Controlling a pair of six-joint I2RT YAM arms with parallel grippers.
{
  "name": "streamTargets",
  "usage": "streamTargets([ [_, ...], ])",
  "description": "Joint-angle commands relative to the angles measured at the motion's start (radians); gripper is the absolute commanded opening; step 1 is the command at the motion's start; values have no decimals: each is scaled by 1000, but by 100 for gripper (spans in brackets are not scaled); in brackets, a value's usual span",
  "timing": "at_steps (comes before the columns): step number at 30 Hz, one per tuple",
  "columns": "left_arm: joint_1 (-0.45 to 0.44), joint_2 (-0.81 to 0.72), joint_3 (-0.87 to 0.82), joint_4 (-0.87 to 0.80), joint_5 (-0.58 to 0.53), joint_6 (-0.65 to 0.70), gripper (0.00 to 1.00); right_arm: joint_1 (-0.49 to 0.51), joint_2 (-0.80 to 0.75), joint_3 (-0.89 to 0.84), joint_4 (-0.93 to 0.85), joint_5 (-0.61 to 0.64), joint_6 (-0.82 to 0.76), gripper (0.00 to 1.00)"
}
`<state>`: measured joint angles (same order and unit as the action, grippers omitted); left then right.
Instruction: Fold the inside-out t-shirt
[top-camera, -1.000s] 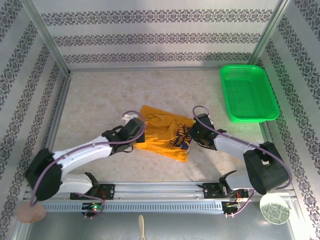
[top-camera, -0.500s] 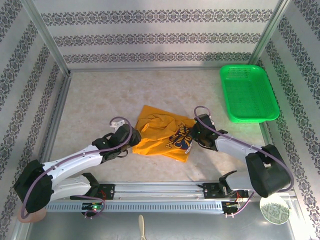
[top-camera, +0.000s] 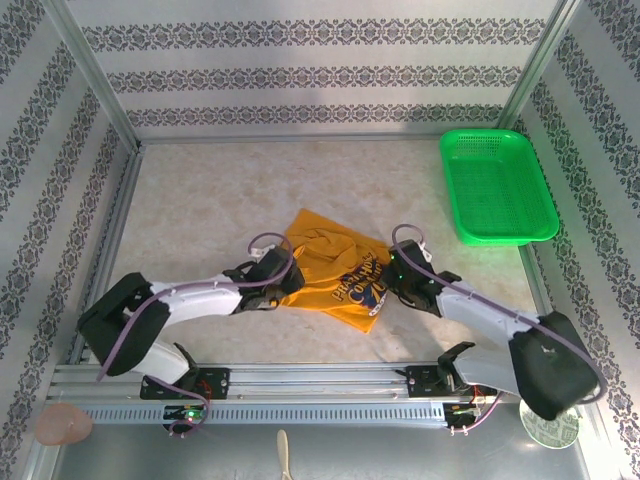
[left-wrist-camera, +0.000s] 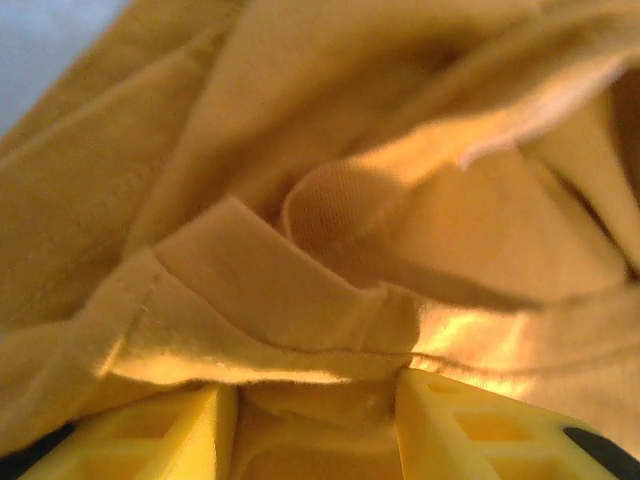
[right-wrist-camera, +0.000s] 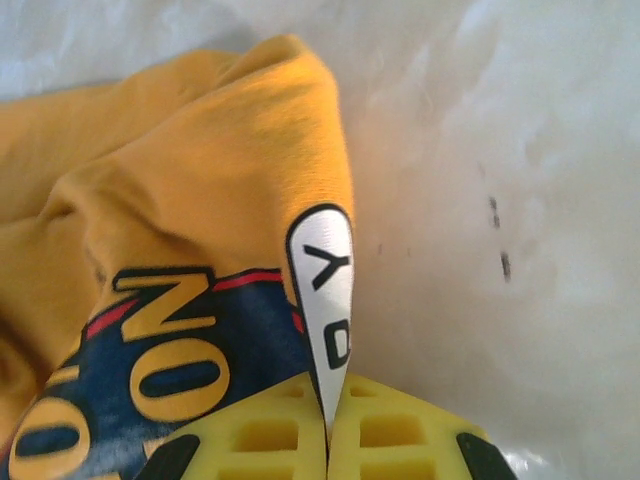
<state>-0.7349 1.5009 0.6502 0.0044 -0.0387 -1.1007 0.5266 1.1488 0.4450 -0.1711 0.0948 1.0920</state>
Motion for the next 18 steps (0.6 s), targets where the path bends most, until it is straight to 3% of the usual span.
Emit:
streamTargets([
  [1,99,91,107,50,87,159,45,86,-102,-74,-116,90,142,0],
  [4,158,202,244,26,176,286,45,217,-195,-169,-133,140,294,1],
  [7,195,327,412,-33,263,403,45,350,-242,-212,-133,170,393,30],
  [9,212,396,516,-90,293,474,45,395,-256,-188,-152,155,361,41],
  [14,296,466,740,-216,357,571,47,377,-346,36,-392,189,148,45],
  [18,350,410,809,-284,388,603,49,156,-282,243,-430,59,-135,45],
])
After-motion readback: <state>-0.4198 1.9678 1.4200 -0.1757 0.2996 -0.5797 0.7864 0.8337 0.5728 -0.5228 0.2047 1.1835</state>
